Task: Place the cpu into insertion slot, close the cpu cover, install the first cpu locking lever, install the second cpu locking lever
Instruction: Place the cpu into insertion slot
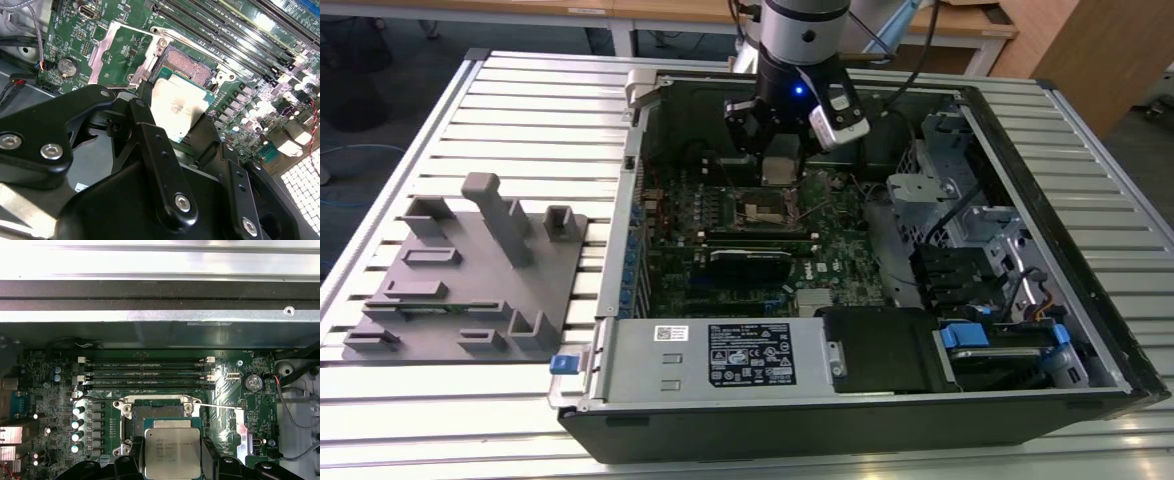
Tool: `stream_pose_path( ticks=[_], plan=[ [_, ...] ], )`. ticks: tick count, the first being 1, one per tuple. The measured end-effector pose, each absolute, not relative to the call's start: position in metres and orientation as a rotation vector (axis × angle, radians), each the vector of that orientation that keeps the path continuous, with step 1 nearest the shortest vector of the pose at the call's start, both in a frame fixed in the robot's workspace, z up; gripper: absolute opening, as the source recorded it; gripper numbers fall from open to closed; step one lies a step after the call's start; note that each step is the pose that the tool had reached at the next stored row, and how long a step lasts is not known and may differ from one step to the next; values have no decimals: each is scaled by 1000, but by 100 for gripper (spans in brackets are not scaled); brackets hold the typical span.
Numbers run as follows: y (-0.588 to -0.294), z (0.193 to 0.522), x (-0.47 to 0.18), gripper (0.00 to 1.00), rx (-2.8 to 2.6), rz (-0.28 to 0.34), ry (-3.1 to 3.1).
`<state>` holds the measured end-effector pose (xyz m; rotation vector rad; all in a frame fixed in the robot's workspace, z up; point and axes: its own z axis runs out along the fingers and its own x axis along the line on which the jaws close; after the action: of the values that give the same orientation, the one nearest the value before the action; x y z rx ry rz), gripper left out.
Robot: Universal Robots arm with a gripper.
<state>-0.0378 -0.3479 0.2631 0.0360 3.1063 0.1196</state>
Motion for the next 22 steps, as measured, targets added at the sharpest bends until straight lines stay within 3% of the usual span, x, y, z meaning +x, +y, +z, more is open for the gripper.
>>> stream_pose_path(
  ticks=[22],
  plan=[
    [-348,255,-39,54,36,119,3104]
  ],
)
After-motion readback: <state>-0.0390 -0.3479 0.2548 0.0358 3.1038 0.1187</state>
